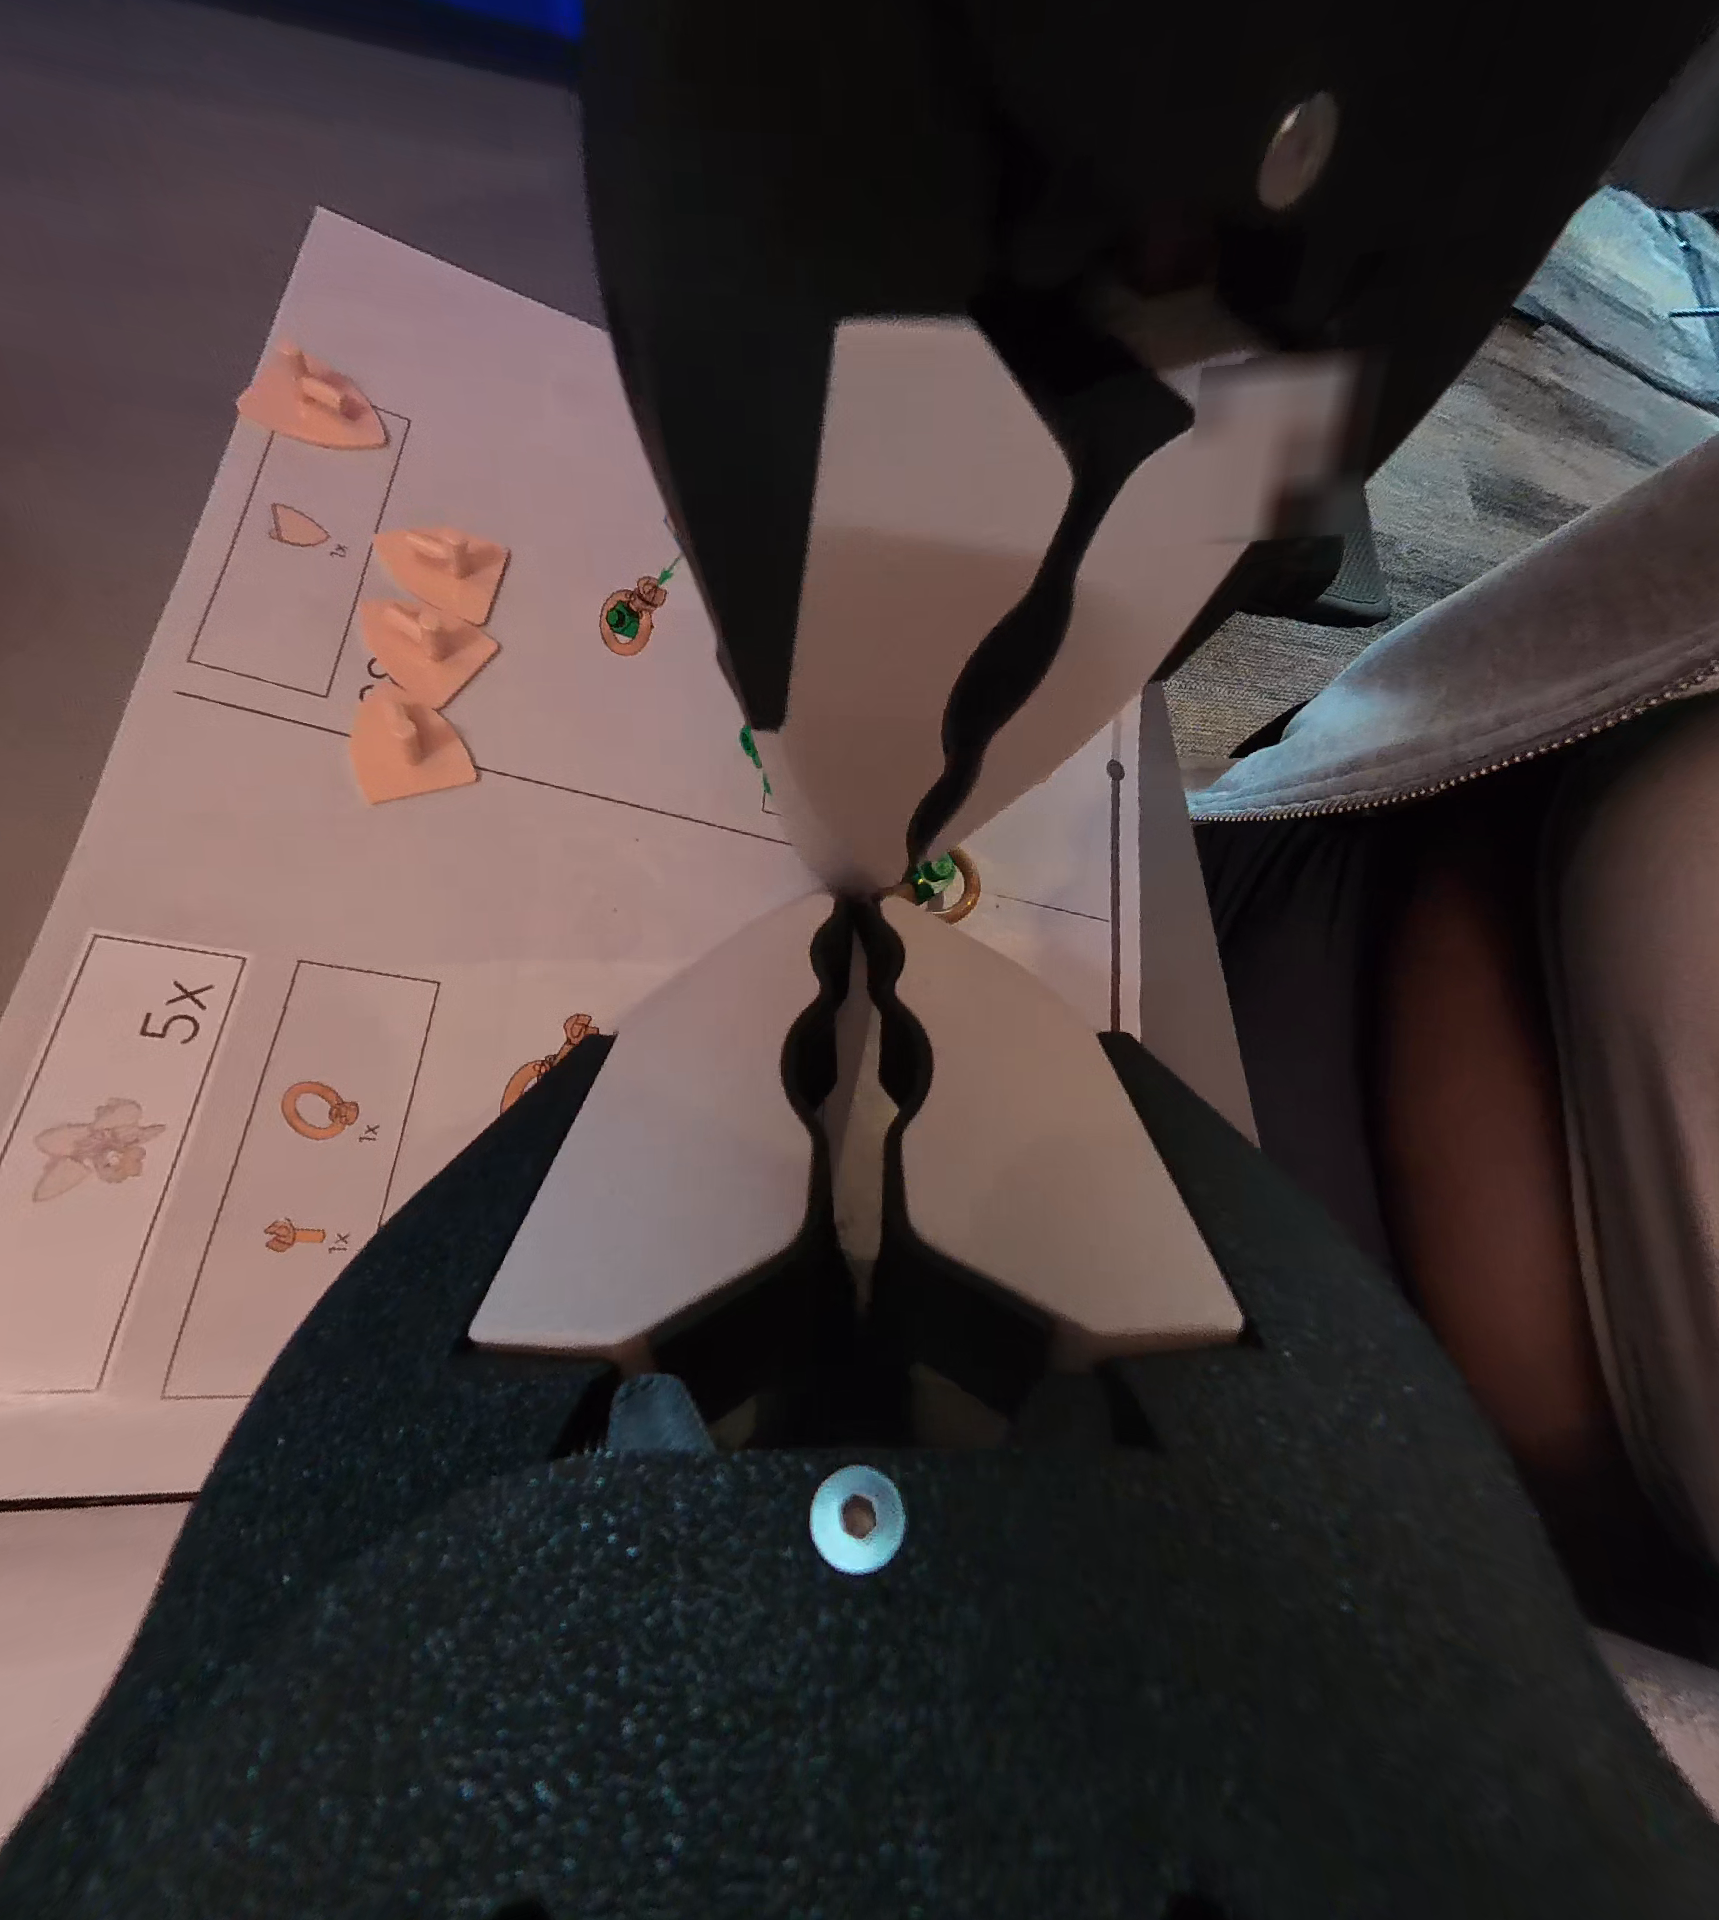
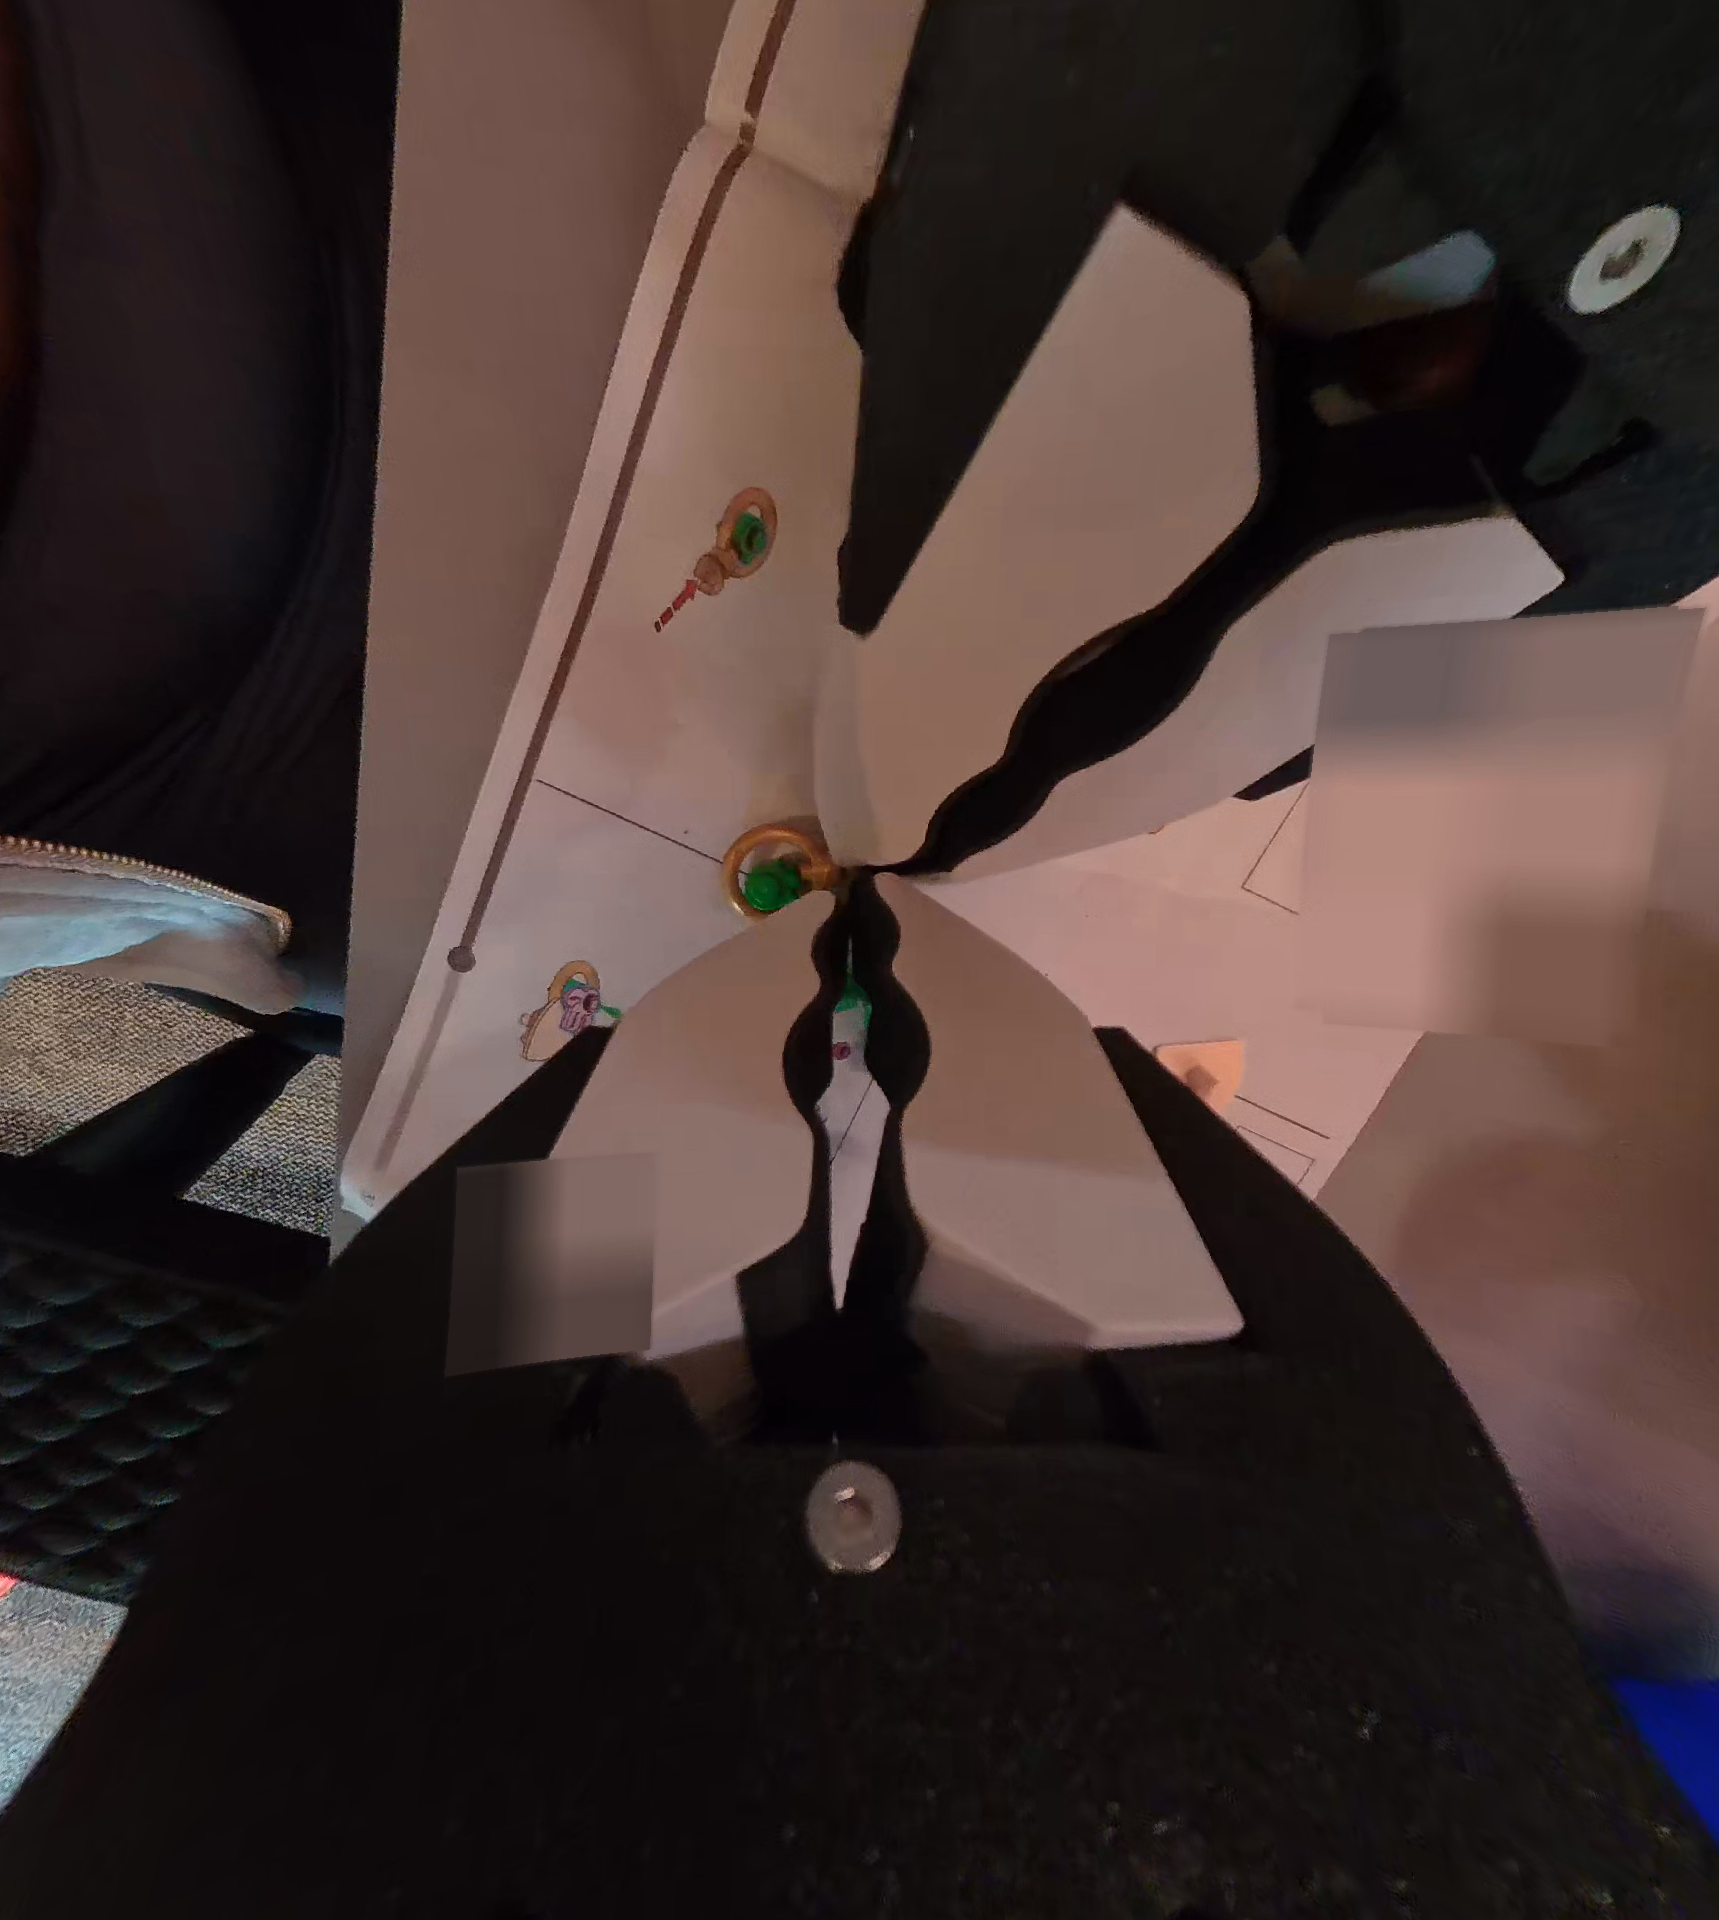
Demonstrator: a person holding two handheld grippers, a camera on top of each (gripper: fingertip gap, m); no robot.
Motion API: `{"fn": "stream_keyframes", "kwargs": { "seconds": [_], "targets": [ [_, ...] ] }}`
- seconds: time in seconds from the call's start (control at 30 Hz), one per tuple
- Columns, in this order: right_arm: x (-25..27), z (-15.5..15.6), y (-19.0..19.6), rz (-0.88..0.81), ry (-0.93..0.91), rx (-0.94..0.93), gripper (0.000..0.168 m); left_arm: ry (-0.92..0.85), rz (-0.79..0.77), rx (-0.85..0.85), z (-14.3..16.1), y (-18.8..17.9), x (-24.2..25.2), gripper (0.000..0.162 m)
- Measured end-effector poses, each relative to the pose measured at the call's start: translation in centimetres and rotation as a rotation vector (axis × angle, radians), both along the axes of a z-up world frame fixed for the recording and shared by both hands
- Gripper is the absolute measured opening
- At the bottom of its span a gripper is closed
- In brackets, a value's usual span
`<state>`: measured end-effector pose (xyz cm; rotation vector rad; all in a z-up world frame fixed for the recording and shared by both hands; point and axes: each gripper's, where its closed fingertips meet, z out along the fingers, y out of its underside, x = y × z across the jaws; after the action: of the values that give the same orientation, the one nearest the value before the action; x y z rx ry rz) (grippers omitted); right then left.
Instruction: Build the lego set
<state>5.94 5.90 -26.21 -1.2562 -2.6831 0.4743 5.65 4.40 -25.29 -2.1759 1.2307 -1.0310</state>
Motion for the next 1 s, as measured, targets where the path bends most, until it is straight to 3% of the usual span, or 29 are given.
{"fn": "stream_keyframes", "kwargs": {
  "seconds": [0.07,0.27,1.0],
  "targets": [
    [0.1,0.0,0.5,-0.009,-0.005,0.027,0.005,0.001,-0.001,0.002,0.1,0.0,0.0,0.002],
    [0.5,1.3,-0.9,-0.016,0.034,-0.167,0.016,0.004,-0.009,0.01,-0.1,0.0,0.1,0.002],
    [0.4,0.4,-0.9,-0.051,-0.027,-0.076,0.015,0.045,0.045,0.148,-0.1,-0.1,0.2,0.002]
  ]
}}
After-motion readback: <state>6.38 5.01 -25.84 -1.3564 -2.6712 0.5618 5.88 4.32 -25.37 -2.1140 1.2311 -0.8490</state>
